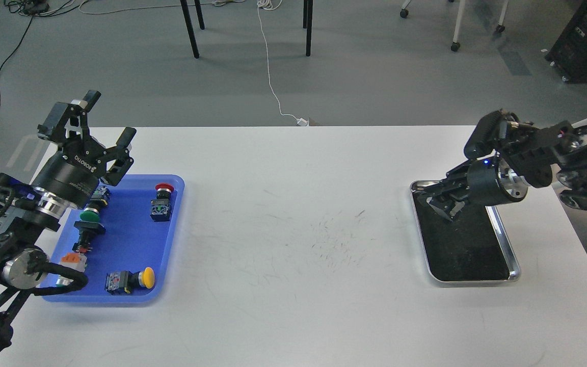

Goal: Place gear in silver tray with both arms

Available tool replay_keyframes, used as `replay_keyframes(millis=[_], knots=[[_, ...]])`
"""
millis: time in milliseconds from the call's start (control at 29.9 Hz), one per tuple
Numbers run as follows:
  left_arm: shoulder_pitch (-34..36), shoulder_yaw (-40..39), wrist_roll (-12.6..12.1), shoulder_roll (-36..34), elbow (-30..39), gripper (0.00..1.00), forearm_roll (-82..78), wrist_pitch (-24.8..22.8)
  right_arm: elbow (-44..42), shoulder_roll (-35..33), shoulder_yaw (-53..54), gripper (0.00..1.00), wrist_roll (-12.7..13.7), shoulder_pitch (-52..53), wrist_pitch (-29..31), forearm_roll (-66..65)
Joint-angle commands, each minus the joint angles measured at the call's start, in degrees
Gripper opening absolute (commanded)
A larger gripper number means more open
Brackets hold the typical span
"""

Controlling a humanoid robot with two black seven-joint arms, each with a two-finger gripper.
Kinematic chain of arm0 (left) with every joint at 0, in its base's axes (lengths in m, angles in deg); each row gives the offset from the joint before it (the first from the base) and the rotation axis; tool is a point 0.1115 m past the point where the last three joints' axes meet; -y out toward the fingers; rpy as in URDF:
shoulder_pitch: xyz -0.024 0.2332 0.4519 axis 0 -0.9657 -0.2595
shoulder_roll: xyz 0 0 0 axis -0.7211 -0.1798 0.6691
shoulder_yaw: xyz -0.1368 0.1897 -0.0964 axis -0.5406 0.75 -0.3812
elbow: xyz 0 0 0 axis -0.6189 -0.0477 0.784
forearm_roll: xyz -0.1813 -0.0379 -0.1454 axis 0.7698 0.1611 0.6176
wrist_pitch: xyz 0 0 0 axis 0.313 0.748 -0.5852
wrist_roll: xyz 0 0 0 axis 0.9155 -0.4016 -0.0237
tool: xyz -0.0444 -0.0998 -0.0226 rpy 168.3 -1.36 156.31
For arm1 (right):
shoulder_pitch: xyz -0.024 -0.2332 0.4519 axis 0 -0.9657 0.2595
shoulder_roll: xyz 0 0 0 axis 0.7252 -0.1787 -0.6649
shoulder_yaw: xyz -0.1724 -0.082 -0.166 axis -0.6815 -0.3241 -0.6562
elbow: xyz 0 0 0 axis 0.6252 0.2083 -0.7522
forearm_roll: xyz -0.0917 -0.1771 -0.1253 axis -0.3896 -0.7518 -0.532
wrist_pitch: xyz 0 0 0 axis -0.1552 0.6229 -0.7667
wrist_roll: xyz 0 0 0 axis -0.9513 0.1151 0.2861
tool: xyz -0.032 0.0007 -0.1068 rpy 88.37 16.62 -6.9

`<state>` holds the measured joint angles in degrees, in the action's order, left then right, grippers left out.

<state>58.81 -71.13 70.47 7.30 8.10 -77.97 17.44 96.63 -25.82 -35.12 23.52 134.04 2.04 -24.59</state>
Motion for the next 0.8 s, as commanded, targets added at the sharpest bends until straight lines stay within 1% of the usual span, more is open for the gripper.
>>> replay_keyframes(millis=[0, 234, 301, 501, 535, 602, 635, 669, 702, 769], knots=[[0.0, 0.0, 0.0, 0.1, 0.1, 0.98, 0.0, 0.0, -0.3, -3.0, -0.3, 0.18, 0.0, -3.5, 0.0, -0.8], [0.0, 0.0, 0.0, -0.1, 0.2, 0.98, 0.0, 0.0, -2.8, -3.0, 2.6, 0.22, 0.0, -9.0, -0.1, -0.6], [0.0, 0.0, 0.0, -0.1, 0.3, 0.98, 0.0, 0.0, -3.2, -2.7, 3.1, 0.24, 0.0, -9.6, -0.1, -0.6], [0.0, -0.1, 0.0, -0.1, 0.3, 0.98, -0.1, 0.1, -3.4, -3.0, 3.1, 0.27, 0.0, -11.0, -0.1, -0.6], [0.0, -0.1, 0.0, 0.0, 0.3, 0.98, -0.1, 0.0, -3.4, -3.0, 3.1, 0.29, 0.0, -11.1, -0.1, -0.6], [0.0, -0.1, 0.0, 0.0, 0.3, 0.98, 0.0, 0.1, -3.3, -3.0, 3.1, 0.36, 0.0, -11.1, -0.1, -0.6], [0.0, -0.1, 0.0, 0.0, 0.3, 0.98, -0.1, 0.1, -3.3, -3.0, 3.1, 0.41, 0.0, -11.1, -0.1, -0.6], [0.0, -0.1, 0.0, 0.0, 0.3, 0.98, -0.1, 0.1, -3.2, -3.1, 3.1, 0.48, 0.0, -11.1, 0.0, -0.5], [0.0, 0.0, 0.0, 0.0, 0.3, 0.98, -0.1, 0.1, -3.1, -3.1, 3.1, 0.60, 0.0, -11.1, -0.1, -0.2], [0.0, 0.0, 0.0, -0.1, 0.3, 0.98, -0.1, 0.1, -2.9, -3.2, 3.5, 0.89, 0.0, -11.1, -0.3, 0.1]])
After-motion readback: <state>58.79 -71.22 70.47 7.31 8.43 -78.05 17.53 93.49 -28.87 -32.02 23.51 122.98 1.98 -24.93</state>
